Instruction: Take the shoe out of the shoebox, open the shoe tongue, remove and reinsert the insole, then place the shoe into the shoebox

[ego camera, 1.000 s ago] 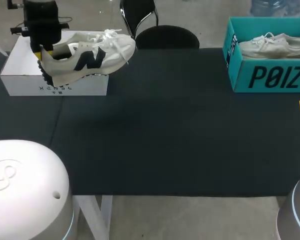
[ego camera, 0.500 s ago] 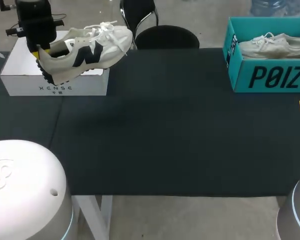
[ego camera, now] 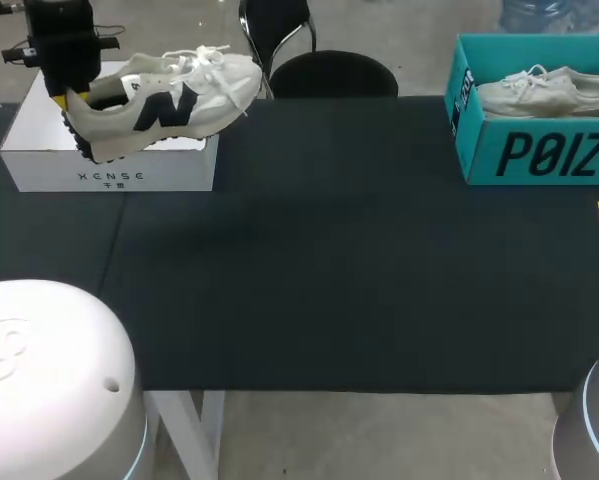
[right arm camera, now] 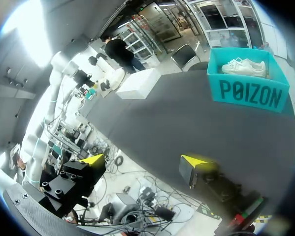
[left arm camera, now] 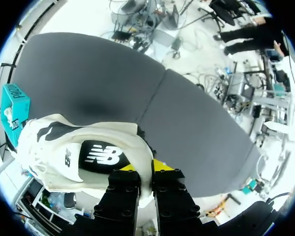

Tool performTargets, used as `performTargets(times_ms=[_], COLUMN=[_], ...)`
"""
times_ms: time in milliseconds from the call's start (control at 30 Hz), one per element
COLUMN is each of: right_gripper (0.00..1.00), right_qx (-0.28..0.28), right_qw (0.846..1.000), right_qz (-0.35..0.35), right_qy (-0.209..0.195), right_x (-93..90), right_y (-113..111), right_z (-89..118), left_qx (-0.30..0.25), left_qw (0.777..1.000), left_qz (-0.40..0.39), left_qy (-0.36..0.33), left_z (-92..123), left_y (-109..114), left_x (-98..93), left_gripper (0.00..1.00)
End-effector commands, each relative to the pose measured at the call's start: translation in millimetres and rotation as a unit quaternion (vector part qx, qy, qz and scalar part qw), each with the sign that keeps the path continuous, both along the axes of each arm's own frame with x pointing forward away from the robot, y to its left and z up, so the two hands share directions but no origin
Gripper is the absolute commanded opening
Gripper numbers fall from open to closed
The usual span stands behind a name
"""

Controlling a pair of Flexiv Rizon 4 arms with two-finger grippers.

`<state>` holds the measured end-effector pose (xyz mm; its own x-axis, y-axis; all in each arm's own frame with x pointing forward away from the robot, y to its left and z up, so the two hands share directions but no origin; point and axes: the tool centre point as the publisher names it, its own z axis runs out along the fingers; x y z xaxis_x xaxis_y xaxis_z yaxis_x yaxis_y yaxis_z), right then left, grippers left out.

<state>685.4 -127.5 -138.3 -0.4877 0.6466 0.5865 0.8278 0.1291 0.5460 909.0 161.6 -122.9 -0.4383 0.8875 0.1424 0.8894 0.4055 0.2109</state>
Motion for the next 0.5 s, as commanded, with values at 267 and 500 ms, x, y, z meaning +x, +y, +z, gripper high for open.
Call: performTargets(times_ms=[267,500], right_gripper=[1.0,1.0], right_qx=[-0.001,-0.001], right_qw=[1.0,1.0], right_qz=[-0.008,-0.008], right_qy=[-0.006,-0.006], right_x=[-12.2,-12.2], right_y=[0.6,0.6], right_z=[0.2,0.2], left_qx=[0.014,0.052], left_qw=[0.993,0.986], left_qz=[-0.112,-0.149], left_qy=[0.033,0.044], left_z=[17.5,5.1], left_y=[95.1,137.0], left_x=[70.5,93.4], left_gripper=[0.0,0.0])
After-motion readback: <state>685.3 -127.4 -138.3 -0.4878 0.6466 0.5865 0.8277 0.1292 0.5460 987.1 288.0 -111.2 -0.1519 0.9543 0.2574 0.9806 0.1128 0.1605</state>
